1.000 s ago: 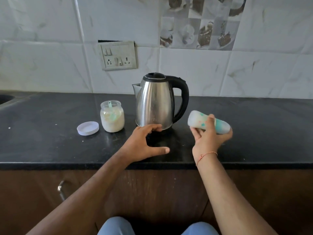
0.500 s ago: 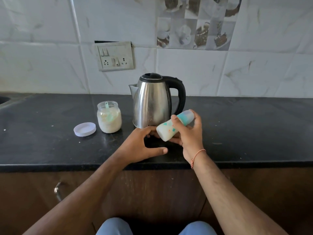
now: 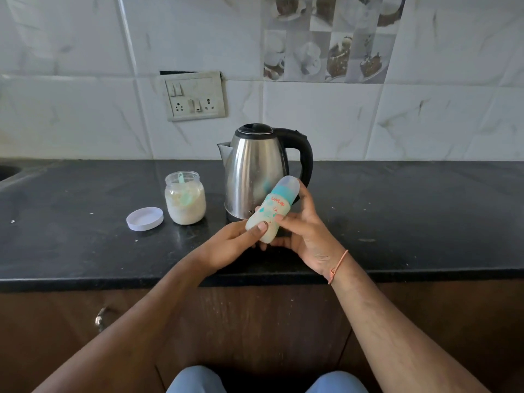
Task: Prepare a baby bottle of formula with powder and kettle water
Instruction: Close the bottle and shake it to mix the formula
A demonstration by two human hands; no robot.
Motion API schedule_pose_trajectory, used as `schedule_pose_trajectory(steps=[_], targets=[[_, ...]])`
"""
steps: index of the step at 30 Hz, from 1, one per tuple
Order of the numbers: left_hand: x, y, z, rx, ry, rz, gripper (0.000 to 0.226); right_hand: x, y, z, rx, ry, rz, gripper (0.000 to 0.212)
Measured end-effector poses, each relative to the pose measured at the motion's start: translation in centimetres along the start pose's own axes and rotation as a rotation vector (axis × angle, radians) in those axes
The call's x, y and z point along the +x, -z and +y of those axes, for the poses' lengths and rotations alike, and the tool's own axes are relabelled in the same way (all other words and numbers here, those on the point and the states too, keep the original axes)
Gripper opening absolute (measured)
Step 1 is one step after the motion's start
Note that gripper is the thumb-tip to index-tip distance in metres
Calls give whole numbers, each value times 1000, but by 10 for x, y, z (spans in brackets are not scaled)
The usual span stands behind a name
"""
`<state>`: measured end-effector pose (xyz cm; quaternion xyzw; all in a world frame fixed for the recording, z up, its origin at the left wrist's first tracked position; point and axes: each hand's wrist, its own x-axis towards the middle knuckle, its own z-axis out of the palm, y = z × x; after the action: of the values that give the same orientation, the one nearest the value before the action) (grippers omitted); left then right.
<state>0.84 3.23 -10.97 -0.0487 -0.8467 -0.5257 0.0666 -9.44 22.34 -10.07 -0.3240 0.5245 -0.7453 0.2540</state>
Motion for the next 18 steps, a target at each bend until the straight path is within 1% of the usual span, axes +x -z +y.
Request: schedule_pose_trajectory(steps=[2, 4, 6, 9, 11, 16, 18], targets=[[0, 2, 0, -8, 4, -42, 67, -1, -1, -2, 0, -17, 27, 88], [1, 7, 0, 41, 20, -81, 66, -1, -3, -2, -22, -10, 69, 93], [1, 11, -2, 111, 29, -76, 60, -1, -6, -2, -60, 10, 127, 94], [1, 10, -4, 316, 41, 28, 61, 1, -8, 0, -69, 37, 191, 90], [2, 7, -6, 419, 14, 99, 55, 1, -8, 0, -60, 38, 195, 88], [-1, 8, -9, 451, -3, 165, 51, 1, -9, 0, -89, -11, 145, 93], [-3, 6, -10, 561, -22, 201, 48, 1, -9, 0, -103, -26, 115, 95]])
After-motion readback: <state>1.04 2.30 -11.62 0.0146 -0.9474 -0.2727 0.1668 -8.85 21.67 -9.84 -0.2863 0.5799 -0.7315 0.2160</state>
